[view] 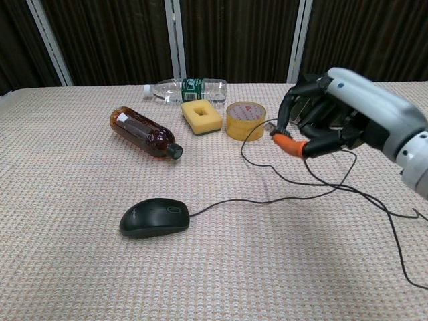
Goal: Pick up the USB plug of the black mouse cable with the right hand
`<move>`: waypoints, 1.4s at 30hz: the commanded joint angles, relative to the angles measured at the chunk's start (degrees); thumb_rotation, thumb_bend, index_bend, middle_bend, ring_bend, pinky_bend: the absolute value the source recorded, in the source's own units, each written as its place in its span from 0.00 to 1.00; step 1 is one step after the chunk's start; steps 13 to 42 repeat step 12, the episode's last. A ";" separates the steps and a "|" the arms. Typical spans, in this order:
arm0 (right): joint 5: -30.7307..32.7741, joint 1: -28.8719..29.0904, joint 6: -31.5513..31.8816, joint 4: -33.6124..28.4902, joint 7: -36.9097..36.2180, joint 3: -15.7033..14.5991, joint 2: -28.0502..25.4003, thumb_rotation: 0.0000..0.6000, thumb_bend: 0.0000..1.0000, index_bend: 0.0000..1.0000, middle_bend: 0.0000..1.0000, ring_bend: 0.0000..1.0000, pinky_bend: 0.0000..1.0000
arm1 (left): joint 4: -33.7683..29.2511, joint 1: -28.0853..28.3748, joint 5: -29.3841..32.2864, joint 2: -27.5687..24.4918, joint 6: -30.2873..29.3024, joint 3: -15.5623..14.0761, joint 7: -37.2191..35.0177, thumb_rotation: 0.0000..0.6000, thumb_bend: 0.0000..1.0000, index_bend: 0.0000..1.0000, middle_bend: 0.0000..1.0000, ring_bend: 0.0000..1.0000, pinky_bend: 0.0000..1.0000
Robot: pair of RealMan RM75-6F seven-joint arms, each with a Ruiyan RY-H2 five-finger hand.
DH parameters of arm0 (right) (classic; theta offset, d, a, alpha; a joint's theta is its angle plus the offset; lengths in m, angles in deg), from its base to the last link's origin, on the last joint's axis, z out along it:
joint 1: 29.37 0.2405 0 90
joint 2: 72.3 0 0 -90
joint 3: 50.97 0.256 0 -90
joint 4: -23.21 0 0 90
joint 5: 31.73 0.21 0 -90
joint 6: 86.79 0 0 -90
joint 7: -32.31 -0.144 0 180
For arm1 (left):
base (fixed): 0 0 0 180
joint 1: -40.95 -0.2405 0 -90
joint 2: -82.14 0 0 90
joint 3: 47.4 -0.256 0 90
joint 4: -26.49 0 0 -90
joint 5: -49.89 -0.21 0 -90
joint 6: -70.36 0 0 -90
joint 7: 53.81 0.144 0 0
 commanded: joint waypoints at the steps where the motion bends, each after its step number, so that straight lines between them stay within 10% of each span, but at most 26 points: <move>1: -4.12 -2.03 3.98 1.46 -5.20 -0.51 -0.33 1.00 0.43 0.65 1.00 1.00 0.70 | 0.00 -0.01 0.10 0.04 0.02 0.04 0.05 1.00 0.03 0.00 0.00 0.00 0.00; 42: -6.72 -4.76 8.15 4.45 -11.09 -1.33 -1.18 1.00 0.43 0.65 1.00 1.00 0.70 | -0.08 0.00 -0.02 0.01 -0.03 0.02 0.01 1.00 0.03 0.00 0.00 0.00 0.00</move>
